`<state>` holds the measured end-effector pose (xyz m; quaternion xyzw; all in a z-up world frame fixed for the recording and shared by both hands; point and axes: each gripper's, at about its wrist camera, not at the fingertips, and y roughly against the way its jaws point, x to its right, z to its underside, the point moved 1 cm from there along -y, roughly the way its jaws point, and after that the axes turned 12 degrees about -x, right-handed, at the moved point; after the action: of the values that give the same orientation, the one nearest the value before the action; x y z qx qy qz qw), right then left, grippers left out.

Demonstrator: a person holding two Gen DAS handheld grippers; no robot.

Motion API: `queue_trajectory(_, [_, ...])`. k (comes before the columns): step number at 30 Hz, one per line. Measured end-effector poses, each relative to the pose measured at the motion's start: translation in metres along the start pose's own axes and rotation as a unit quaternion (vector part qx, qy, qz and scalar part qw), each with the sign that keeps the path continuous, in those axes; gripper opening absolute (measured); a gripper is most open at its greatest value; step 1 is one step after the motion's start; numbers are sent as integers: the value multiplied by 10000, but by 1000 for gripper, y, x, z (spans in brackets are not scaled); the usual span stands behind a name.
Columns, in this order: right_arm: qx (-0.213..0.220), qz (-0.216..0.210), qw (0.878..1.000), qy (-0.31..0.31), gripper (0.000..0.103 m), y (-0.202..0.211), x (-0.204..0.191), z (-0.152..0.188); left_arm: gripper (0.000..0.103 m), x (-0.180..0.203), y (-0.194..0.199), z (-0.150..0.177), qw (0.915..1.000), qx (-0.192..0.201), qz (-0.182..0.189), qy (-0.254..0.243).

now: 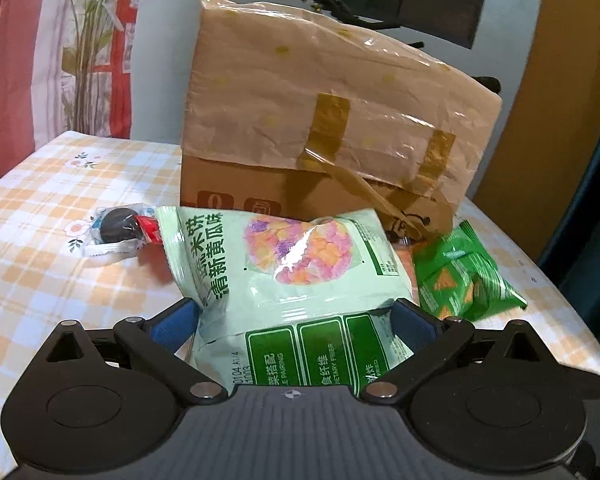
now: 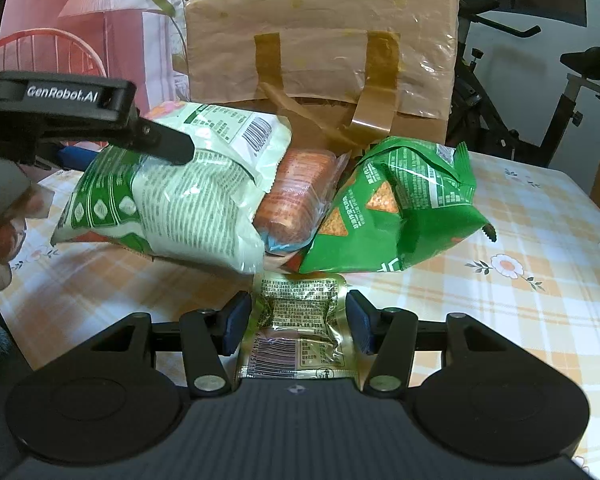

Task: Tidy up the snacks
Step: 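Close the left tool on the pale green bag while the right tool grasps the foil sachet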

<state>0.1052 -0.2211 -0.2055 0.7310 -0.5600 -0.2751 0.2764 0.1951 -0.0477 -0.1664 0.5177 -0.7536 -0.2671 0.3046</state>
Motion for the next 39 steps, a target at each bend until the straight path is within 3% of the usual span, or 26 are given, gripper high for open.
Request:
queue_trajectory(2, [3,3,10000,5,55,0,0,0,100,0,3,5,9999,30,-10,-117])
queue_trajectory(6, [11,-12,10000,-1,55,0,0,0,81,-3,21,14,9994,264,111,-200])
queue_trajectory(9, [28,-22,10000,-13,55,0,0,0,77,-6,28,15,9992,368,111,-138])
queue_trajectory(16, [132,0,9999,40,52,6,-2,1,76,-14,38,13,9988,475,-14,153])
queue_trajectory(21, [218,-12,9997,63,49,11,-4,0,77,-6,52,12,9963,758,-388,-68])
queue_trajectory(39, [807,184,9962,286,49,47,-8,-11,77,-14,85,7,9902,1253,-619,-12])
